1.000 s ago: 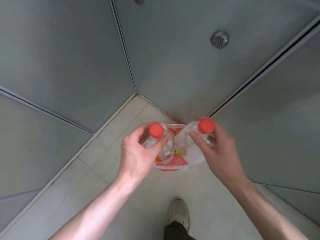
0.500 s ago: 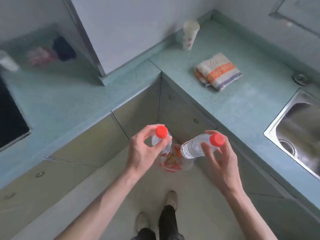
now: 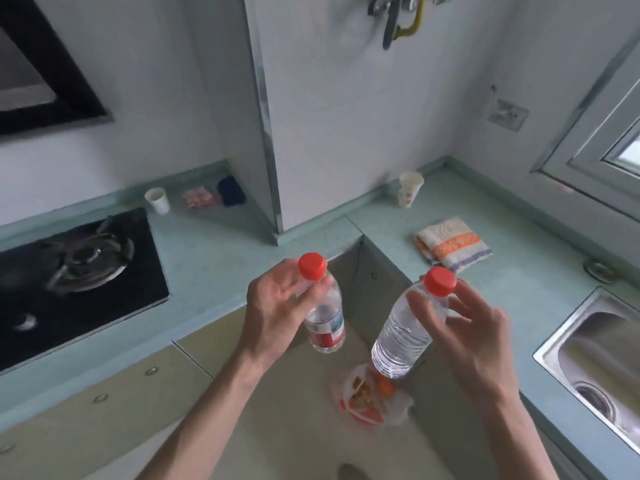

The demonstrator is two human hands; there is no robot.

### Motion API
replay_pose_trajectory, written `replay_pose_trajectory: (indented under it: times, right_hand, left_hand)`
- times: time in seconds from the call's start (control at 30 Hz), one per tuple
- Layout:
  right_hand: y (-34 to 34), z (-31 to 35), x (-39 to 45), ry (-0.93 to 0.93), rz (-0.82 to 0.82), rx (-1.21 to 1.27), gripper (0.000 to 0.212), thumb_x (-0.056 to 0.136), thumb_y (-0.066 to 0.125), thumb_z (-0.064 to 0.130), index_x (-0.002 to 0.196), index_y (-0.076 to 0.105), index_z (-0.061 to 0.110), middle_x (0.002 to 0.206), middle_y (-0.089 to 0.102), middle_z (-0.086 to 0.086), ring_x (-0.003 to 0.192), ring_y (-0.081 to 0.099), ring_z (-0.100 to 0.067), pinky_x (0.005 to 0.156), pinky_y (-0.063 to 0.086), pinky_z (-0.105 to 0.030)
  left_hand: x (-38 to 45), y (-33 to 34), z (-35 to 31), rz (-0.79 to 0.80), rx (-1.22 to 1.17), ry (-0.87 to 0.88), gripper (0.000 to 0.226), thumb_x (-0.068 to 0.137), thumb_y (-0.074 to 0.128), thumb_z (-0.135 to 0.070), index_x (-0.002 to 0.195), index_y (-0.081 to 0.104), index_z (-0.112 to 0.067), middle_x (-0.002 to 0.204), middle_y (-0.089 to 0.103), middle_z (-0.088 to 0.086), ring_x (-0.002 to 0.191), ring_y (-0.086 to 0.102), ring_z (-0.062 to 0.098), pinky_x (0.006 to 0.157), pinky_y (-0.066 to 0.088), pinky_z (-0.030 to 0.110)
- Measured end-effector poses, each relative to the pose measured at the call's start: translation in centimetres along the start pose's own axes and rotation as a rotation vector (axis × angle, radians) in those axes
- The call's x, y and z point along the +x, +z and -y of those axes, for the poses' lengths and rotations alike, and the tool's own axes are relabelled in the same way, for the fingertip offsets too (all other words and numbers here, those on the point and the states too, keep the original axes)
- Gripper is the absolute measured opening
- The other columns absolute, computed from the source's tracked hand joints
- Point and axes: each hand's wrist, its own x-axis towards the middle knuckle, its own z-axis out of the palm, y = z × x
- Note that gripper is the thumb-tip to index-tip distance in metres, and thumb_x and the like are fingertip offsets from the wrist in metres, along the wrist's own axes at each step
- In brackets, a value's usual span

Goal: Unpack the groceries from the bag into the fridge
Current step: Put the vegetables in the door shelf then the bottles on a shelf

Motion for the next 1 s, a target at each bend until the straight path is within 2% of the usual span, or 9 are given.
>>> replay_pose_trajectory:
  times: [0.1, 0.2, 0.33, 0.5, 0.57, 0.67, 0.77, 0.9, 1.0]
  right_hand:
    - [1.4, 1.8, 2.3, -0.099, 0.075, 0.023, 0.017, 0.076, 0.081, 0.048, 0.09, 0.074, 0.042, 0.082, 0.075, 0.029, 0.077, 0.072, 0.007, 0.063, 0.05, -0.008]
    - [3.7, 3.4, 4.9, -0.186, 0.256, 0.08, 0.022, 0.076, 0.087, 0.043, 0.091, 0.076, 0.032, 0.081, 0.076, 0.021, 0.076, 0.071, 0.007, 0.065, 0.049, -0.007]
    - [7.1, 5.5, 8.0, -0.302, 0.507, 0.078, 0.027, 0.079, 0.083, 0.05, 0.092, 0.076, 0.026, 0.081, 0.078, 0.012, 0.072, 0.071, 0.004, 0.064, 0.051, -0.012]
    - [12.6, 7.9, 8.9, -0.475, 0.828, 0.158, 0.034, 0.088, 0.074, 0.055, 0.091, 0.072, 0.02, 0.08, 0.071, 0.0, 0.078, 0.068, -0.017, 0.073, 0.056, -0.023]
    - [14.7, 9.0, 8.2, -0.532, 0.953, 0.192, 0.033, 0.093, 0.069, 0.051, 0.094, 0.071, 0.018, 0.08, 0.069, -0.002, 0.075, 0.063, -0.019, 0.072, 0.053, -0.026]
    - [17.4, 10.6, 5.6, -0.553, 1.144, 0.282, 0.023, 0.096, 0.065, 0.041, 0.098, 0.068, 0.019, 0.079, 0.066, 0.006, 0.07, 0.058, -0.007, 0.067, 0.046, -0.016]
    - [20.1, 12.1, 1.9, -0.582, 1.286, 0.356, 0.026, 0.099, 0.062, 0.042, 0.101, 0.066, 0.017, 0.081, 0.062, -0.005, 0.074, 0.055, -0.021, 0.067, 0.046, -0.032]
    - [23.4, 14.4, -4.2, -0.658, 1.397, 0.428, 0.024, 0.098, 0.062, 0.041, 0.096, 0.065, 0.017, 0.069, 0.048, 0.011, 0.065, 0.044, -0.009, 0.06, 0.038, -0.024]
    - [25.2, 16.6, -9.8, -0.728, 1.487, 0.487, 0.023, 0.098, 0.063, 0.04, 0.096, 0.066, 0.017, 0.073, 0.055, -0.003, 0.068, 0.049, -0.023, 0.063, 0.042, -0.035]
  left_hand:
    - [-0.5, -1.2, -2.0, -0.085, 0.026, 0.074, 0.023, 0.085, 0.08, -0.019, 0.102, 0.075, -0.004, 0.107, 0.079, 0.01, 0.108, 0.075, 0.024, 0.097, 0.057, 0.031]
    - [-1.6, -2.7, -4.0, -0.171, 0.073, 0.099, 0.024, 0.086, 0.08, -0.02, 0.105, 0.076, -0.005, 0.11, 0.08, 0.007, 0.108, 0.075, 0.024, 0.099, 0.057, 0.034]
    - [-4.0, -4.1, -5.9, -0.322, 0.117, 0.095, 0.033, 0.082, 0.083, -0.028, 0.108, 0.077, -0.009, 0.115, 0.079, 0.005, 0.115, 0.073, 0.023, 0.106, 0.054, 0.042]
    - [-8.3, -5.4, -6.8, -0.596, 0.21, 0.093, 0.038, 0.08, 0.083, -0.036, 0.111, 0.078, -0.015, 0.115, 0.079, 0.003, 0.117, 0.072, 0.022, 0.11, 0.05, 0.047]
    - [-10.5, -6.0, -7.2, -0.734, 0.219, 0.115, 0.035, 0.081, 0.082, -0.036, 0.111, 0.078, -0.016, 0.114, 0.079, 0.004, 0.115, 0.073, 0.022, 0.107, 0.053, 0.044]
    - [-14.1, -6.6, -8.1, -0.937, 0.175, 0.166, 0.031, 0.082, 0.082, -0.033, 0.107, 0.079, -0.016, 0.111, 0.08, 0.006, 0.111, 0.074, 0.02, 0.098, 0.057, 0.03]
    - [-18.0, -7.1, -9.0, -1.148, 0.178, 0.189, 0.028, 0.084, 0.084, -0.025, 0.108, 0.078, -0.013, 0.109, 0.081, 0.002, 0.109, 0.075, 0.014, 0.089, 0.055, 0.017]
    - [-24.5, -8.4, -10.2, -1.431, 0.297, 0.177, 0.027, 0.081, 0.077, -0.027, 0.106, 0.078, -0.017, 0.103, 0.081, -0.005, 0.101, 0.076, 0.011, 0.084, 0.055, 0.015]
    - [-30.6, -9.3, -11.0, -1.61, 0.388, 0.113, 0.014, 0.089, 0.077, -0.015, 0.099, 0.08, -0.023, 0.096, 0.081, -0.008, 0.094, 0.075, 0.01, 0.081, 0.054, 0.014]
